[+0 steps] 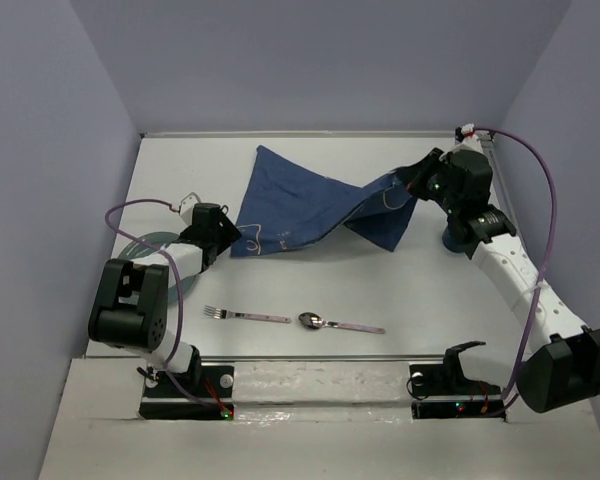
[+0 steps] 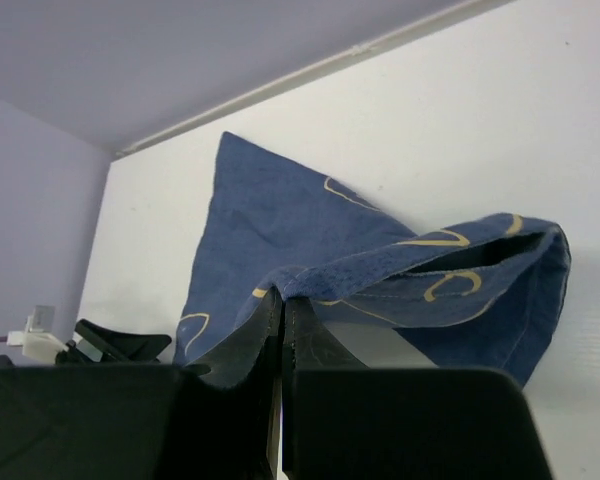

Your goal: Set the dinner table for one person

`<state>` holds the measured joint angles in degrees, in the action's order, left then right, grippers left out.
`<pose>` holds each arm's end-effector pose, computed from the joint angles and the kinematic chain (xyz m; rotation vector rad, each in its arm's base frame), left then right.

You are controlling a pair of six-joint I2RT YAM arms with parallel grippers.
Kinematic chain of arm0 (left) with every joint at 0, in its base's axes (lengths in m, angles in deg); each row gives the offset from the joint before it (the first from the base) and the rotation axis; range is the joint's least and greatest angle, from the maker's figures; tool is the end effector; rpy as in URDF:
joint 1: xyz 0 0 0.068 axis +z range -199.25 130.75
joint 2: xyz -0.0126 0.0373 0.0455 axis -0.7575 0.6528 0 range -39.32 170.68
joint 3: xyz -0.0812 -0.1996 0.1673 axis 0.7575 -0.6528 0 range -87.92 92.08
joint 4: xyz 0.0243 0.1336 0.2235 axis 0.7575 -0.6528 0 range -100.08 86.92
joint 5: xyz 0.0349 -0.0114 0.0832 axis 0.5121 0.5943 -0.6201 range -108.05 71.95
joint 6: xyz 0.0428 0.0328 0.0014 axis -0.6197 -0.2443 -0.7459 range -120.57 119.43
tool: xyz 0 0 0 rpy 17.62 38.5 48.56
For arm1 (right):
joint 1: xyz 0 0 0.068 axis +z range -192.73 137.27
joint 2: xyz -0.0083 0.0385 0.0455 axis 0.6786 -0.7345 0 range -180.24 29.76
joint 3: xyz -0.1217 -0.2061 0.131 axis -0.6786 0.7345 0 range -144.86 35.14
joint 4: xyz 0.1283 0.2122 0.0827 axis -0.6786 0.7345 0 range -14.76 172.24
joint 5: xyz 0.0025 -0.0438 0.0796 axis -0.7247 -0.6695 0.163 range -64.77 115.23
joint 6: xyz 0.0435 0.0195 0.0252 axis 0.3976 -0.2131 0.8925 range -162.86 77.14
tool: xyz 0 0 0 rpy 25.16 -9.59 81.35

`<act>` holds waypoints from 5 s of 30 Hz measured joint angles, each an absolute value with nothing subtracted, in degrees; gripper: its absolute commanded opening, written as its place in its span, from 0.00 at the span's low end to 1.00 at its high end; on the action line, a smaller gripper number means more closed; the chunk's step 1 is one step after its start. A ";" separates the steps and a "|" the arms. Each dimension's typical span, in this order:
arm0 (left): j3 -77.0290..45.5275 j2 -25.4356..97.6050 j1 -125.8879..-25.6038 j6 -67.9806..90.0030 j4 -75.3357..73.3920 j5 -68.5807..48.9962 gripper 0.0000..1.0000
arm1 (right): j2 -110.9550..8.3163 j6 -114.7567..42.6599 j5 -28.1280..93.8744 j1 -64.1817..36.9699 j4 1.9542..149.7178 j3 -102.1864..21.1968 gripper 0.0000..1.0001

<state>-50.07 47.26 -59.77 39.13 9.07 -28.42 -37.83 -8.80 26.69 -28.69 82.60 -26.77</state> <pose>0.2947 -0.0482 0.1674 -0.6543 2.1136 -0.2902 0.2673 0.0678 0.3683 0.3018 1.8172 0.6181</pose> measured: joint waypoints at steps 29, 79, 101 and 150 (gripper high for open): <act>-44.11 53.95 -70.61 35.38 5.24 -33.39 0.08 | -41.02 -8.38 29.09 -28.86 83.40 -21.11 0.00; -14.25 16.27 -53.43 37.17 -3.81 -14.50 0.00 | -31.89 -15.82 27.52 -29.02 94.64 -49.48 0.00; -4.90 39.05 -46.13 40.80 2.31 -3.11 0.00 | -55.86 -17.85 32.89 -38.09 91.27 -65.68 0.00; -70.07 11.81 -44.41 41.47 0.98 -7.16 0.00 | -29.33 -6.77 32.96 -38.18 88.96 8.94 0.00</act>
